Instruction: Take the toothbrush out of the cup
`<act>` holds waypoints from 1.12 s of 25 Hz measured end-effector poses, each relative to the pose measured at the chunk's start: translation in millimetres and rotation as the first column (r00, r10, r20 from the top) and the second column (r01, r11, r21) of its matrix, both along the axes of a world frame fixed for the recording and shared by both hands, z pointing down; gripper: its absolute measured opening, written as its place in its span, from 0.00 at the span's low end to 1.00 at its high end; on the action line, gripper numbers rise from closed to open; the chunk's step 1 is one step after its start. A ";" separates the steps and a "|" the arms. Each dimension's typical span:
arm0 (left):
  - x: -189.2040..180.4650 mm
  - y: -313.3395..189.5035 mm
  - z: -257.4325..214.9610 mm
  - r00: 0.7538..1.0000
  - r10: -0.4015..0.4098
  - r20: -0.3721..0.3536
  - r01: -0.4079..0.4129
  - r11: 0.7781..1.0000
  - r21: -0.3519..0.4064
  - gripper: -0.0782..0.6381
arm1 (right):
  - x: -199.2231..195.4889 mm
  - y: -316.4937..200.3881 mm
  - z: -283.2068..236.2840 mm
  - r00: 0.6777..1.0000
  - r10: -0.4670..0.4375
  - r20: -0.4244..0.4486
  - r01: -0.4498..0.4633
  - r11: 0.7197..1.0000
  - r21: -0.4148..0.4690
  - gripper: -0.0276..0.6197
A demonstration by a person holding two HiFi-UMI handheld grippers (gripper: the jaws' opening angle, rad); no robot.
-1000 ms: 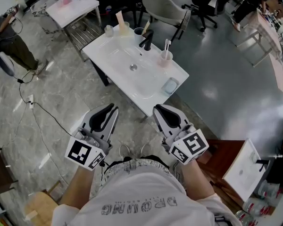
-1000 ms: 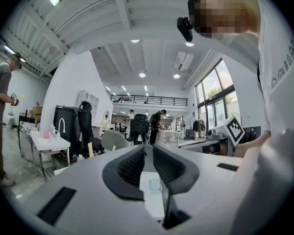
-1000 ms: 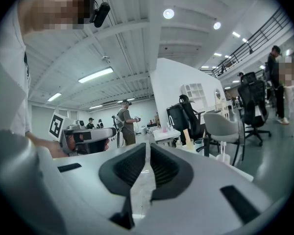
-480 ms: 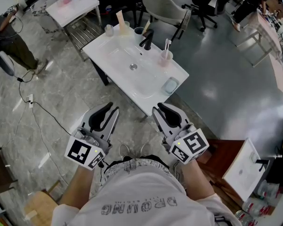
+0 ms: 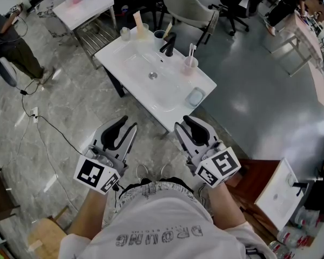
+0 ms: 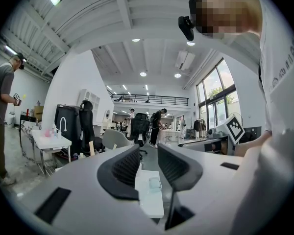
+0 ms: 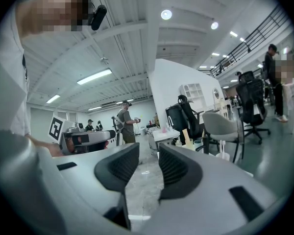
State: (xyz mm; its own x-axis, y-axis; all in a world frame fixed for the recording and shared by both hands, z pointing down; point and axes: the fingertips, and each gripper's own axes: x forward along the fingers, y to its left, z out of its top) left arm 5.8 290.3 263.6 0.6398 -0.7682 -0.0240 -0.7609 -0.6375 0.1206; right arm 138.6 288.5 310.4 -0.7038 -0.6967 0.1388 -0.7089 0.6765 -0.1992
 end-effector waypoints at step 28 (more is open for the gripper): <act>2.6 -3.0 2.8 0.999 -0.039 0.023 0.039 0.999 -0.014 0.42 | 13.7 -3.8 -3.0 0.999 0.005 0.036 -0.004 1.000 -0.003 0.38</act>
State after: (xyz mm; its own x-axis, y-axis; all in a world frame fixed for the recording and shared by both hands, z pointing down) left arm 8.3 287.2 266.5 0.6097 -0.7926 0.0009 -0.7877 -0.6058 0.1120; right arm 152.4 284.7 307.4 -0.7053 -0.6994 0.1157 -0.7043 0.6727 -0.2268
